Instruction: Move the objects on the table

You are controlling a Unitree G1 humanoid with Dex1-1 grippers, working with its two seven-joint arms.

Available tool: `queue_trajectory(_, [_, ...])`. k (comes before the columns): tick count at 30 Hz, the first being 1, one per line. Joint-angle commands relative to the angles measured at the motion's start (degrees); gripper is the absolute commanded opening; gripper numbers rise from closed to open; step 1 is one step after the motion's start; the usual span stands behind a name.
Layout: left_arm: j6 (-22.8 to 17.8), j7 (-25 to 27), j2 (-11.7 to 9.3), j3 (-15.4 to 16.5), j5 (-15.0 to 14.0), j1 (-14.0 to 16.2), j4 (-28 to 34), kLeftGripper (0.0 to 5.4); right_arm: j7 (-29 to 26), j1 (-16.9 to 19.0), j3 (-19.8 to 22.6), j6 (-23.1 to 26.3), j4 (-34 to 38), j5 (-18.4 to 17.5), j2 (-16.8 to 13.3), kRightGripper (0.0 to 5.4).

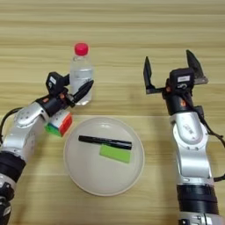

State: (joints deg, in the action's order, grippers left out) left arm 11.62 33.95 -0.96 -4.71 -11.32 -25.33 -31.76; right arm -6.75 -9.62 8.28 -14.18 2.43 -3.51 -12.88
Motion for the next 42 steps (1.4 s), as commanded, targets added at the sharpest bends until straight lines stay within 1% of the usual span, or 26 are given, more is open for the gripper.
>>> queue_trajectory(1, [1.0,-0.7,-0.1,0.3,0.8,0.3,0.4,3.02,0.0,-0.1,0.6,1.1,0.8,-0.5,-0.2,5.4])
queue_trajectory(5, [0.6,-1.9,-0.5,0.6,1.1,2.5,1.7,3.02,-0.1,-0.4,1.0,0.9,0.5,-0.7,-0.4,5.4])
queue_trajectory(8, [0.6,-2.3,-0.7,0.8,1.4,3.3,1.4,3.02,-0.3,-0.8,1.2,1.1,0.6,-1.1,-0.4,5.4])
queue_trajectory(16, [0.6,-2.2,-0.9,1.0,1.6,2.9,-0.6,3.02,-0.3,-1.0,1.2,1.1,0.9,-0.9,-0.4,5.4])
queue_trajectory(31, [0.3,-0.5,-1.1,0.8,1.5,3.7,0.2,3.02,0.0,-0.5,1.2,0.9,1.0,-0.6,-0.1,5.4])
queue_trajectory(33, [0.3,-0.4,-1.1,0.9,1.4,3.6,0.3,3.32,0.0,-0.5,1.3,0.9,1.0,-0.6,-0.2,5.4])
queue_trajectory(34, [0.3,-0.4,-1.1,0.9,1.3,3.6,0.4,3.15,0.0,-0.5,1.3,0.9,1.0,-0.6,-0.2,5.4])
queue_trajectory(42, [0.8,-0.4,-0.9,0.9,1.4,3.6,0.5,3.03,-0.1,-0.6,1.4,0.6,0.7,-0.7,-0.3,5.4])
